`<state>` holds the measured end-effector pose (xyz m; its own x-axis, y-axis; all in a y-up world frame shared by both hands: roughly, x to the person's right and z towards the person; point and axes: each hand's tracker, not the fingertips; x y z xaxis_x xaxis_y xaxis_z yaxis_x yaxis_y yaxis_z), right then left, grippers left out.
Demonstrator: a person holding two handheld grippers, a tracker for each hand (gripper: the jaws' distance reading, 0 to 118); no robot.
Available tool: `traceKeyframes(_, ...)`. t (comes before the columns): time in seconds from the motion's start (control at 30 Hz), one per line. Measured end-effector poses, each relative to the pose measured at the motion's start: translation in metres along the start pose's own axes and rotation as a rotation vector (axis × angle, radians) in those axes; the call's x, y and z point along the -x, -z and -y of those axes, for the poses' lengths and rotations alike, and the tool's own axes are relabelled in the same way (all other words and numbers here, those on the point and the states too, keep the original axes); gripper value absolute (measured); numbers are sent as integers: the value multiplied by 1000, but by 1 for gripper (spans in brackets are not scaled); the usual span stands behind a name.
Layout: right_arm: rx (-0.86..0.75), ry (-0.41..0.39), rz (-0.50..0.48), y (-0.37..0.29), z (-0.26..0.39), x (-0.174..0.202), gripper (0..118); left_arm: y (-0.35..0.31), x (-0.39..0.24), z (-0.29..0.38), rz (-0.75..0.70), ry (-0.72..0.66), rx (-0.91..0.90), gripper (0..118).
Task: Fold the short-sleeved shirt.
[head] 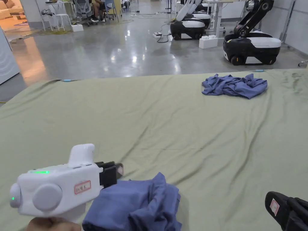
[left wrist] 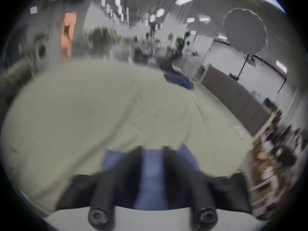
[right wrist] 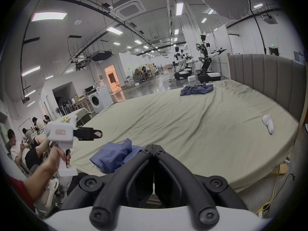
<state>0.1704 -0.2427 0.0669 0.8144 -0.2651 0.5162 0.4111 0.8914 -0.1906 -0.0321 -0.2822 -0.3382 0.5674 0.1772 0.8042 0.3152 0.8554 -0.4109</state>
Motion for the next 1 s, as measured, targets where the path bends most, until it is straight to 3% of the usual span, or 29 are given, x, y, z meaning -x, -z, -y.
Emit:
traceKeyframes(0.07, -2, 19, -1, 2, 0, -1, 3, 17, -16, 24, -121, 91, 63, 0)
traceKeyframes(0.13, 1, 45, -16, 3, -2, -2, 3, 42, -35, 49, -35, 123, 164, 0)
traceKeyframes(0.23, -3, 55, -23, -1, -5, -2, 3, 61, -77, 85, -30, 142, 201, 0)
traceKeyframes(0.37, -2, 23, 12, -4, -7, -2, 3, 68, -131, 112, -117, 272, 155, 0)
traceKeyframes(0.53, 9, 41, 16, 0, 0, -8, 3, 67, -166, 116, -24, 275, 121, 0)
traceKeyframes(0.7, 23, 58, 3, 9, 3, -5, 3, 84, -185, 128, 320, 176, 273, 0)
traceKeyframes(0.77, 31, 37, 0, 15, 0, 0, 3, 71, -179, 119, 380, 89, 259, 0)
traceKeyframes(0.83, 22, 2, -16, 23, -5, 9, 3, 45, -148, 93, 463, -56, 157, 0)
traceKeyframes(0.93, 12, -43, -95, 49, -12, 30, 3, 5, -78, 44, 458, -231, 124, 1)
traceKeyframes(0.97, 23, -55, -114, 61, -12, 39, 3, -6, -55, 32, 471, -276, 102, 14)
traceKeyframes(1.0, 35, -75, -146, 78, -11, 51, 3, -18, -25, 17, 480, -313, 86, 54)
